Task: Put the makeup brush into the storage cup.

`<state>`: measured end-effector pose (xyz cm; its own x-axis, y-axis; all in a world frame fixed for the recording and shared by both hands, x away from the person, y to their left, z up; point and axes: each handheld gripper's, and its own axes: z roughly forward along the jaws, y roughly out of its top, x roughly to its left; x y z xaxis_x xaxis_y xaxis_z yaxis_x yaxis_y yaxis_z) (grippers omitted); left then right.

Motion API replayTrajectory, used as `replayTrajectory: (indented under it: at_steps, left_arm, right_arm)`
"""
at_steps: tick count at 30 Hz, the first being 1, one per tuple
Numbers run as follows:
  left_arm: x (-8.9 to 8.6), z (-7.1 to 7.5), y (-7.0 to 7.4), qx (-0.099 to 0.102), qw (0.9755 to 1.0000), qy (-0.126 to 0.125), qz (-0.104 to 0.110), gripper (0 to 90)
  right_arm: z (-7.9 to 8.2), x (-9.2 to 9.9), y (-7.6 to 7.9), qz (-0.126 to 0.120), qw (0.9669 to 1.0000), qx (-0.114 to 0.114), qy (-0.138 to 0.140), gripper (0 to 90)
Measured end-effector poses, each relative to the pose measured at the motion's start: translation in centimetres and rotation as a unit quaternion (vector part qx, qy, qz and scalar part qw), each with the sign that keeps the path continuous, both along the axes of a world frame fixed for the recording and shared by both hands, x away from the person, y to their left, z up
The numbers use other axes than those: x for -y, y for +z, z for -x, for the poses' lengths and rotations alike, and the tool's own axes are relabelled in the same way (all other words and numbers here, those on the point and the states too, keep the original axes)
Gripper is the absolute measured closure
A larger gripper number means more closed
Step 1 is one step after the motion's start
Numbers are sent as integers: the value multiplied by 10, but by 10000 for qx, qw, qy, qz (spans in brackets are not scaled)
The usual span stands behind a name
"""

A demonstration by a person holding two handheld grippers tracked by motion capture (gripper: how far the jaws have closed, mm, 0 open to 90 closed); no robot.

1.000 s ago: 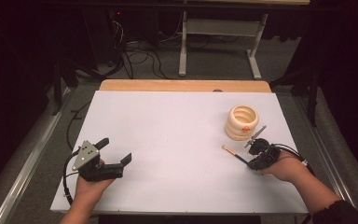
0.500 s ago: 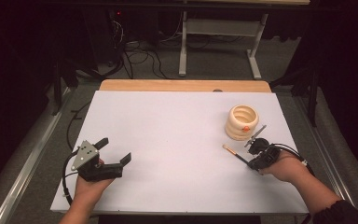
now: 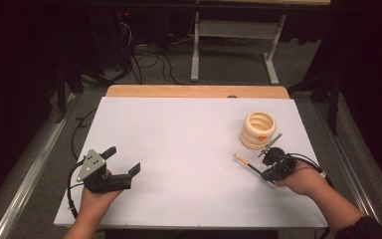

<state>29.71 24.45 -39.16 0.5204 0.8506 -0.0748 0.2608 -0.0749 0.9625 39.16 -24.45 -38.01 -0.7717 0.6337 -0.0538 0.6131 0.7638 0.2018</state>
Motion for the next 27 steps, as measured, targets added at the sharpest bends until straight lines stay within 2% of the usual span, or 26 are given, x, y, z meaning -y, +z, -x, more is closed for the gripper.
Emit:
replayTrajectory:
  at_steps: [8,14,17,22,27]
  left_arm:
    - [-1,1,1,20,10000,4,19,5]
    - [-1,1,1,32,10000,5,36,5]
    - [-1,1,1,29,10000,6,31,5]
    - [-1,1,1,34,10000,23,68,5]
    - [-2,1,1,33,10000,12,52,5]
  right_arm:
    - [4,-9,6,-80,9996,180,-197,868]
    - [4,-19,7,-67,9995,213,-233,867]
    - [2,-24,6,-69,9996,220,-167,867]
    - [1,-28,6,-228,9993,235,-165,867]
    - [1,-33,6,-440,9978,422,-256,867]
